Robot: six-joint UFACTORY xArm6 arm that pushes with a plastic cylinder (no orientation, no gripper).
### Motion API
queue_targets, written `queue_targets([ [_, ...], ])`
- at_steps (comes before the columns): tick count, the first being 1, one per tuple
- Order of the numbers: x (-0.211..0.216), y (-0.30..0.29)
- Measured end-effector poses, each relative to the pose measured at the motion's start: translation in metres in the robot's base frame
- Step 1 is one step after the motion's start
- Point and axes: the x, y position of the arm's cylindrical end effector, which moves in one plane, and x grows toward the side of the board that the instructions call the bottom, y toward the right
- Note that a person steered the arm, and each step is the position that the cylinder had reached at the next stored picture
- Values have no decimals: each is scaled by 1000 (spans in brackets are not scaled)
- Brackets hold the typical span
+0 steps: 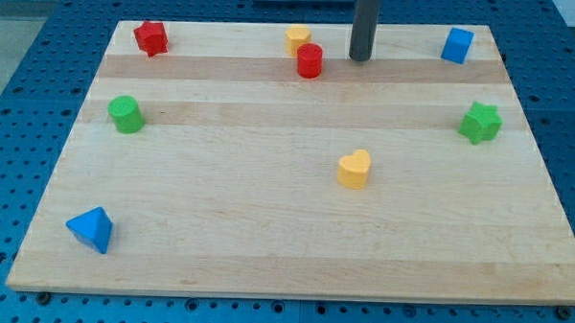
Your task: Push the red circle below the hexagon
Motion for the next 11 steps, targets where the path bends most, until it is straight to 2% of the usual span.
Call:
queue_targets([
  [4, -8, -19],
  [11, 20, -61],
])
